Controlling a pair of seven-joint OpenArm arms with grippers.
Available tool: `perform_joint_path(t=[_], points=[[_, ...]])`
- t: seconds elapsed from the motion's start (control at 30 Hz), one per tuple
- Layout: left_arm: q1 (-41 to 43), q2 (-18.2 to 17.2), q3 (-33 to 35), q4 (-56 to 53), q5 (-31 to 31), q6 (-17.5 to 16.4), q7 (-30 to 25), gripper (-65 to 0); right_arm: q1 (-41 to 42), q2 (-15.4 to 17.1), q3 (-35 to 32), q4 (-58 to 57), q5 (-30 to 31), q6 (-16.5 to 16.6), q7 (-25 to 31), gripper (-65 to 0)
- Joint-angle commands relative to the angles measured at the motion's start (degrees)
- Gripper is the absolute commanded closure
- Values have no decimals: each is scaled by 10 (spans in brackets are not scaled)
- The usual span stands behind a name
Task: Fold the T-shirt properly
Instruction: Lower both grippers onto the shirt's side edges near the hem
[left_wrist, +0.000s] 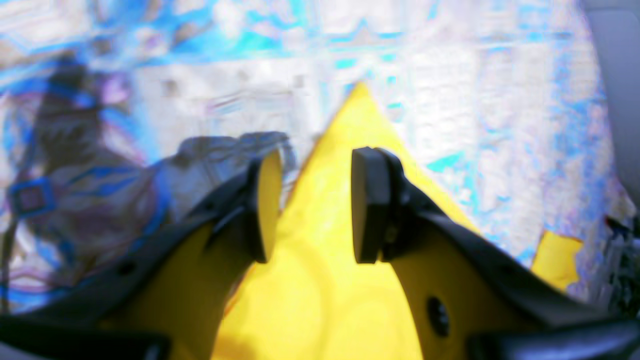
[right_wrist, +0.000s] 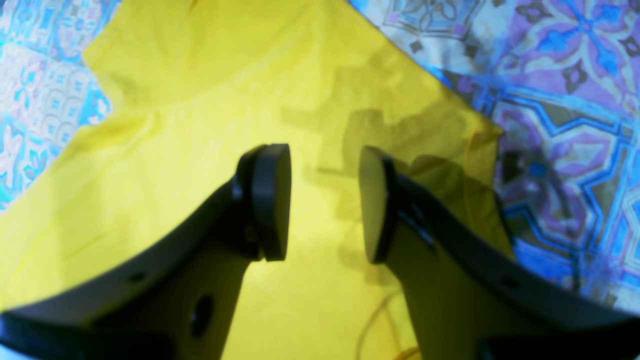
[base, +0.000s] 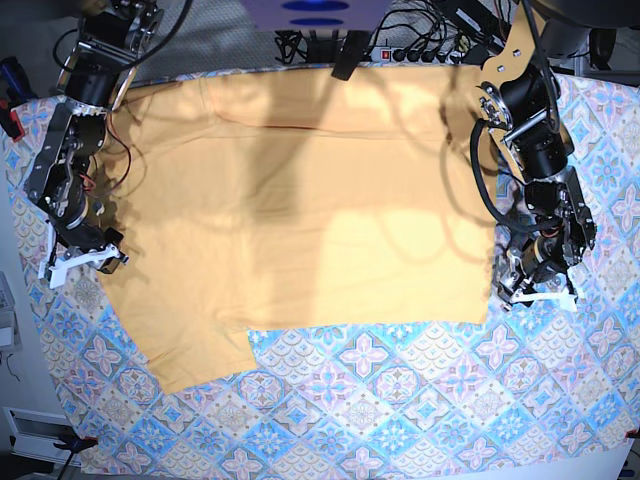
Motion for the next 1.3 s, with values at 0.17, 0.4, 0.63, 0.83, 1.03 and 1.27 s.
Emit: perform_joint_path(t=[0.17,0.4,0.63,0.83,1.03,1.27], points=[[-20,-8,77,-28,-7,-3,-65,-227,8,10,2,12,9,3,10,-221],[-20,6,93,-30,-7,-2,-74,-228,7,10,3,13,10,3,10,-221],[-9,7,93,-30,-7,-2,-79,-227,-9,10,2,42,10,3,10,-221],[4,7,92,-28,-11,-2,-90,-227,-9,9,2,42,10,3,9,-221],[7,4,90,-28,-11,-2,-94,-227,-9,9,2,42,10,3,9,-221],[7,3,90,-27,-11,-1,-94,-227,-9,9,2,40,10,3,9,-221]])
